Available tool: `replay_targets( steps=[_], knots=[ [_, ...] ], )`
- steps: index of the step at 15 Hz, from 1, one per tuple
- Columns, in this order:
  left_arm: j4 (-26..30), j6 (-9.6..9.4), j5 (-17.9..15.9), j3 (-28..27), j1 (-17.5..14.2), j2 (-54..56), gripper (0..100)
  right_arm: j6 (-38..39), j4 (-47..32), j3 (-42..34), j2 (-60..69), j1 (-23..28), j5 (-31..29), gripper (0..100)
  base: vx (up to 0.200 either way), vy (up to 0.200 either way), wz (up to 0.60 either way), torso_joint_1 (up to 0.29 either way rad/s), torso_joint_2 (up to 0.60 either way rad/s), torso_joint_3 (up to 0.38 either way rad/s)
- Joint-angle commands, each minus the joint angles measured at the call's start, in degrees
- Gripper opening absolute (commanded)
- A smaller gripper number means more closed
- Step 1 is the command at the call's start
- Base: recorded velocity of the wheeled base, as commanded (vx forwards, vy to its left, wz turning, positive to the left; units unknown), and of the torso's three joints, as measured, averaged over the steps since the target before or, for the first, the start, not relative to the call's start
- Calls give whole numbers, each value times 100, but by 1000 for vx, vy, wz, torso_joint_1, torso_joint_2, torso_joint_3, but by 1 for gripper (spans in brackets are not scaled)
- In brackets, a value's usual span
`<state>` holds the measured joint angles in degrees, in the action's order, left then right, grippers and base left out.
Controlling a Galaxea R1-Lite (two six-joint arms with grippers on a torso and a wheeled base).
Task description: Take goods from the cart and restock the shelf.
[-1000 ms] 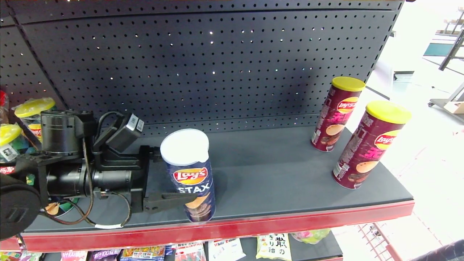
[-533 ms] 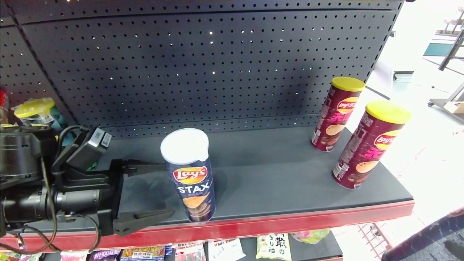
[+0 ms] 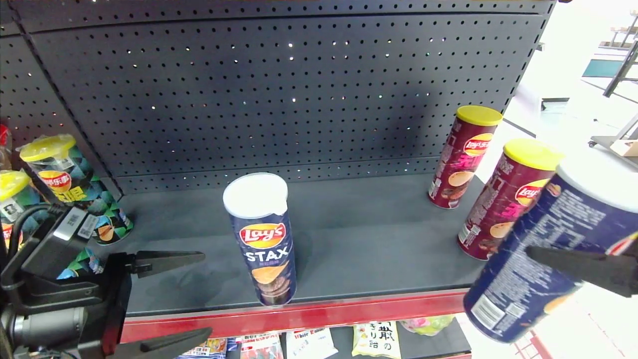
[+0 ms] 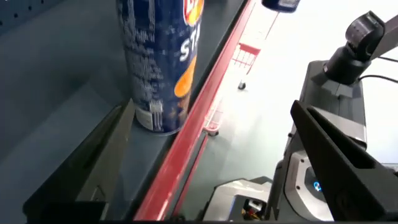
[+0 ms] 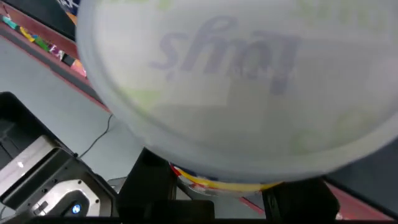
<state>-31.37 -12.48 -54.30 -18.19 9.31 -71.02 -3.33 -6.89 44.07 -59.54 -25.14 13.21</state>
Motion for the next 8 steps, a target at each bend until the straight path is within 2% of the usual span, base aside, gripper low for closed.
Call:
replay_targets(
  steps=[1, 2, 3, 5, 7, 8],
  knots=[
    [-10, 9, 60, 193, -9, 343, 100, -19, 557, 559, -1367, -334, 14, 0, 0, 0, 0, 0, 0, 0],
    [-10, 9, 60, 193, -9, 343, 100, -19, 557, 559, -1367, -334, 14, 0, 0, 0, 0, 0, 0, 0],
    [17, 18, 68, 246, -61, 466, 100, -45, 1225, 831, -1956, -457, 14, 0, 0, 0, 0, 0, 0, 0],
    [8, 0, 104, 281, -184, 546, 100, -54, 1322, 1447, -2580, -606, -3, 0, 0, 0, 0, 0, 0, 0],
    [17, 18, 367, 316, -211, 677, 100, -54, 1330, 2194, -3187, -756, -12, 0, 0, 0, 0, 0, 0, 0],
    [25, 35, 385, 404, -211, 792, 100, -63, 1322, 2422, -3389, -817, -21, 0, 0, 0, 0, 0, 0, 0]
  ],
)
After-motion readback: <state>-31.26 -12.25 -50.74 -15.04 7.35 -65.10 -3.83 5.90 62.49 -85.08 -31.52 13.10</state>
